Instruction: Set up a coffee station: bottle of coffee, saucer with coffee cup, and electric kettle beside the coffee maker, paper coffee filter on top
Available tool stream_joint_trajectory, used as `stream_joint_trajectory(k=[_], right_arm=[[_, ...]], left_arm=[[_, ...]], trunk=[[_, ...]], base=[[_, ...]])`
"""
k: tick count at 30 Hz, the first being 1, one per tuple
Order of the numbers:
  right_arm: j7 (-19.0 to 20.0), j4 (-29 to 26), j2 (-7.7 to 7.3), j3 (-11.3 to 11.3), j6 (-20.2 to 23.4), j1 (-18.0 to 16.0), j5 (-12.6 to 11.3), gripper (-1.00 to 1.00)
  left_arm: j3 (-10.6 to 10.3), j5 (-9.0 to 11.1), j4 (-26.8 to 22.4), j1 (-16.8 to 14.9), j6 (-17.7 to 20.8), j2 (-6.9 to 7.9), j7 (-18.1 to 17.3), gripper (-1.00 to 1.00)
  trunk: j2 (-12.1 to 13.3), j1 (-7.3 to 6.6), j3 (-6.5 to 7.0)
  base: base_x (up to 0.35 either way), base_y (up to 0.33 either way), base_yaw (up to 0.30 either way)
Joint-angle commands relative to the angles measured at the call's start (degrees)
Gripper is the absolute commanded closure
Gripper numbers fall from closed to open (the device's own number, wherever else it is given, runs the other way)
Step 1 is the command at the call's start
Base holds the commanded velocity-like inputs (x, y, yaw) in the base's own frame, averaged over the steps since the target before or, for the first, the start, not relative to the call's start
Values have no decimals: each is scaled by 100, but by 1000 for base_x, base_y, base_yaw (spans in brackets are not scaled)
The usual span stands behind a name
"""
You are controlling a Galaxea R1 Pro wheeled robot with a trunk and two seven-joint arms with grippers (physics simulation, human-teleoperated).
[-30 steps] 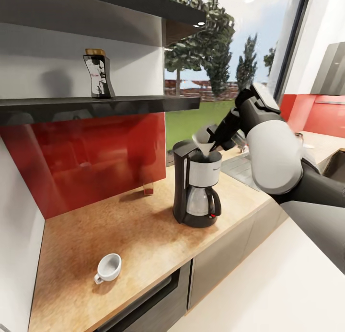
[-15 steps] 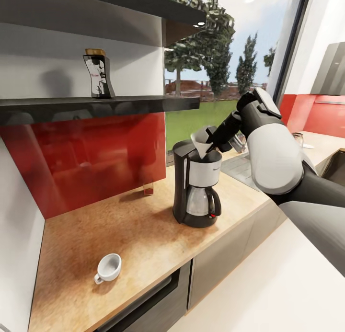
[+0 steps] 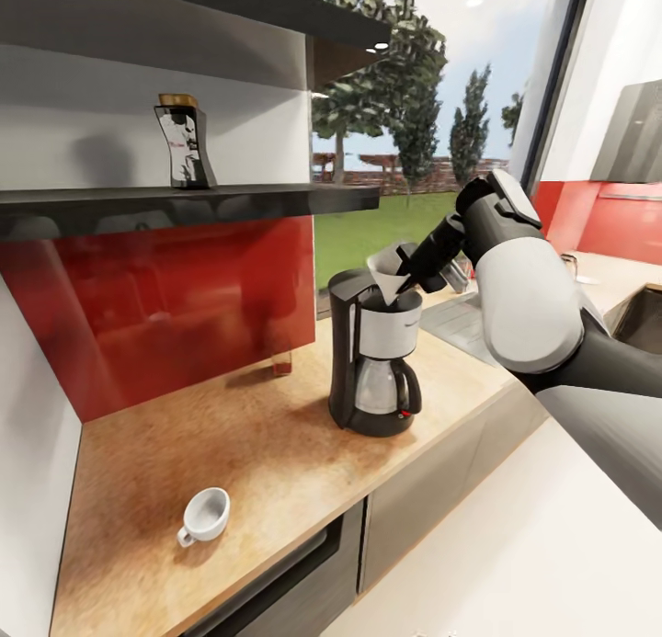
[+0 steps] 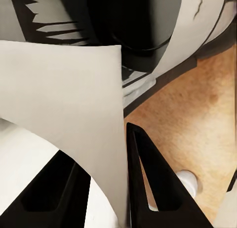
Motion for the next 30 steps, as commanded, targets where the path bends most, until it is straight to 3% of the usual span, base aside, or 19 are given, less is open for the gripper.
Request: stream_joint_trajectory(k=[1,24,30], right_arm=[[-36,-8,4,-25,47,-6,-12,100],[137,-23,28,-40,67,5,-26,100],[-60,-217,28,-37,69,-64,-29,100]], left_arm=[[-4,37,5,-3,-29,1,6,-100],[-2,40,8,15,-43,0,-11,-100],[-3,40,8,15,-43,5,-12,-100]], trunk=[[-12,4,-10],[-12,4,-3],[-12,4,-3]], base=[[0,0,-212],[0,0,-20],[0,0,0]])
